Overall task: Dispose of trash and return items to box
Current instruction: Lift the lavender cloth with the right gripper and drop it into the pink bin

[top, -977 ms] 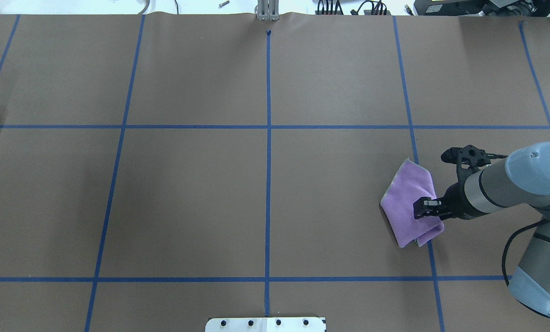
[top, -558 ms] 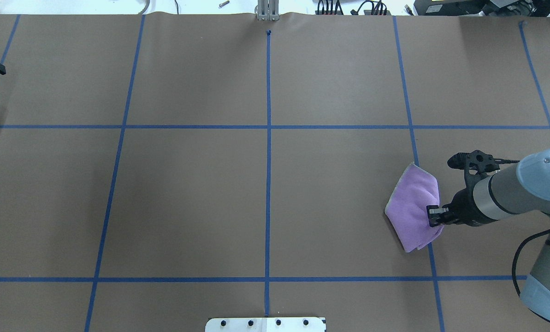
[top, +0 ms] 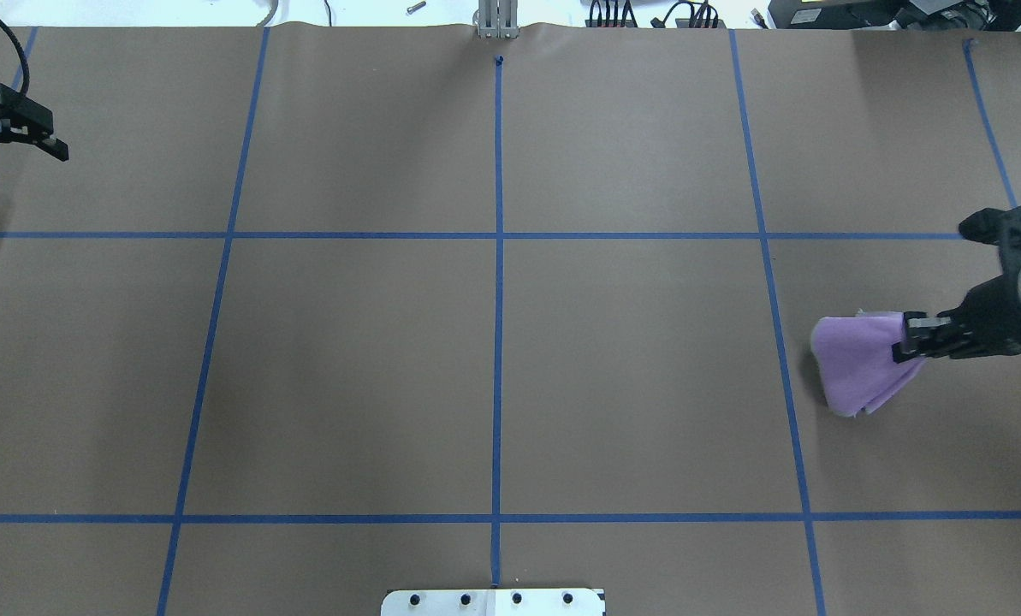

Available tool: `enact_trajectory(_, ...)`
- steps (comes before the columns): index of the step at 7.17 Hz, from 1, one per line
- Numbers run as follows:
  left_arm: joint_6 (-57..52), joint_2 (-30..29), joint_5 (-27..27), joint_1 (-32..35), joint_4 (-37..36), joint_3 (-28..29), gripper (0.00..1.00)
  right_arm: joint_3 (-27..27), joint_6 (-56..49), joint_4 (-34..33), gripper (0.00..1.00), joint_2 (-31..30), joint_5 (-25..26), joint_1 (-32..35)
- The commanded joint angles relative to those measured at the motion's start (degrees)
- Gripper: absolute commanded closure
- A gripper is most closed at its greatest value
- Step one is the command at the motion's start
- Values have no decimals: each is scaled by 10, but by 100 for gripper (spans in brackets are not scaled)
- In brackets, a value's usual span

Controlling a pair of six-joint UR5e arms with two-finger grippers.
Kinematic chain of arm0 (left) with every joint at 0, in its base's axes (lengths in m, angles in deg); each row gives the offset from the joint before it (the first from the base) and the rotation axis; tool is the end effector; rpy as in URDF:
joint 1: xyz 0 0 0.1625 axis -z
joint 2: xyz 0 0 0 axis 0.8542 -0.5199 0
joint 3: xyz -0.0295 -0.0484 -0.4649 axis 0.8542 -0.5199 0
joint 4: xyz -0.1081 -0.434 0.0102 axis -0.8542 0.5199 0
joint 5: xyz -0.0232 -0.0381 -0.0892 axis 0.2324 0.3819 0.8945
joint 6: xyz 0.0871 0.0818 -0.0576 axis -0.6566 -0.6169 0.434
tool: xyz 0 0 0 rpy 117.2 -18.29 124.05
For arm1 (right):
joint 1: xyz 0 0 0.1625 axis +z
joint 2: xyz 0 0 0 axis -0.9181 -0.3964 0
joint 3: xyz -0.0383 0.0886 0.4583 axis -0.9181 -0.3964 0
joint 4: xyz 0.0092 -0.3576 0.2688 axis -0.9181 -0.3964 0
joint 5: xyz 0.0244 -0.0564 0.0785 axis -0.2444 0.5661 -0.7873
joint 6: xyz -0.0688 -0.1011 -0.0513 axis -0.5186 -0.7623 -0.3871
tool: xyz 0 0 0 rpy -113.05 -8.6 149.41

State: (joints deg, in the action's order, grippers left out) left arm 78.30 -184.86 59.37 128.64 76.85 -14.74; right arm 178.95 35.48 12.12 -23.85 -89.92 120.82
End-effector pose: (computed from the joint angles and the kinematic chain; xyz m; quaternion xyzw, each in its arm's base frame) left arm 0.1791 -0.6042 0.4917 -0.0023 0.4538 -0.1308 0.8814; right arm -0.2284 -0.4022 0.5338 -0.0109 -0.4447 0.0578 0.8937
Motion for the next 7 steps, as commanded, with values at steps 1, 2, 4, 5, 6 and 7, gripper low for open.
enact_trajectory(1, 1, 49, -9, -19, 1, -60, 1, -3, -187, -58, 100, -52, -65, 169)
enact_trajectory(2, 1, 57, -9, -24, 1, -68, 1, -2, -297, -139, 100, -53, -77, 250)
enact_trajectory(4, 0, 57, -10, -26, 0, -68, 1, -9, -560, -325, 100, -39, -57, 393)
enact_trajectory(5, 0, 58, -13, -26, 0, -67, 1, -18, -630, -359, 100, -38, -26, 438)
enact_trajectory(6, 1, 58, -30, -26, 0, -67, 1, -61, -665, -359, 100, -35, -19, 471)
enact_trajectory(7, 1, 58, -32, -26, 0, -65, 1, -125, -707, -354, 100, -12, -18, 496)
